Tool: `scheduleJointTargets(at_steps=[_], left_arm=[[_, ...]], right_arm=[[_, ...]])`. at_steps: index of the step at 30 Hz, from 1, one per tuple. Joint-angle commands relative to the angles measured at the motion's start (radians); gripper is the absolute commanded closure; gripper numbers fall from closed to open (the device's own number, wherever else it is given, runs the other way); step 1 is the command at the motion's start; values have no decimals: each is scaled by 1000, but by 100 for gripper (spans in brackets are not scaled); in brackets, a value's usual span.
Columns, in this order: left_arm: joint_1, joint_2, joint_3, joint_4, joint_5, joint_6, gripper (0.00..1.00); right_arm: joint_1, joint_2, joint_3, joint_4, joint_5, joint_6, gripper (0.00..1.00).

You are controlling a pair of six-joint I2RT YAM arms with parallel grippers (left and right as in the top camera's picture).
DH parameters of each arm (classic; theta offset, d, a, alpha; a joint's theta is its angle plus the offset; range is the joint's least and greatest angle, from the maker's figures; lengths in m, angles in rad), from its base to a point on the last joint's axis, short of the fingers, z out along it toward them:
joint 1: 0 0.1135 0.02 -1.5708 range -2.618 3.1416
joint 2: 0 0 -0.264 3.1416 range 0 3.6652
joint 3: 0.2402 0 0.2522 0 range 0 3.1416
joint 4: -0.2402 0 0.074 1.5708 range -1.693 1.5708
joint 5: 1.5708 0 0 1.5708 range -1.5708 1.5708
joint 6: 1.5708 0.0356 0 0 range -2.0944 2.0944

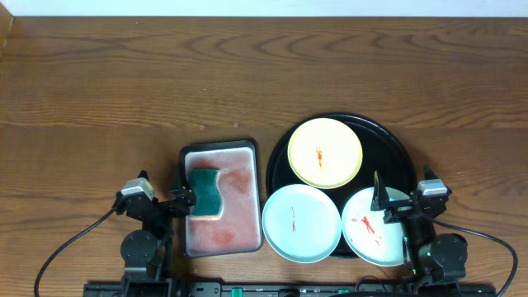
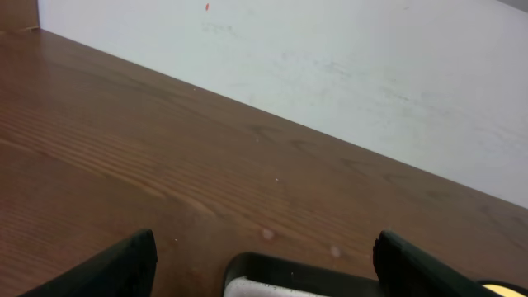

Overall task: Clean dirty plates on tray and stack at the side
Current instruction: 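Raise both arms from rest toward the sponge tray and yellow plate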

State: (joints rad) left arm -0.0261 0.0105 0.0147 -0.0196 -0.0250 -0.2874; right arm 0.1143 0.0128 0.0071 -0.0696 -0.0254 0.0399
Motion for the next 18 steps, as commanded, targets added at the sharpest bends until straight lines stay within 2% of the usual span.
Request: scheduleJointTargets(at_steps=[1, 18], left_arm=[[3, 0, -11, -51, -12, 2, 16], [3, 0, -11, -50, -32, 14, 16]], right_arm=[[-6, -1, -2, -4, 6, -11, 1], [-6, -1, -2, -4, 6, -11, 1]])
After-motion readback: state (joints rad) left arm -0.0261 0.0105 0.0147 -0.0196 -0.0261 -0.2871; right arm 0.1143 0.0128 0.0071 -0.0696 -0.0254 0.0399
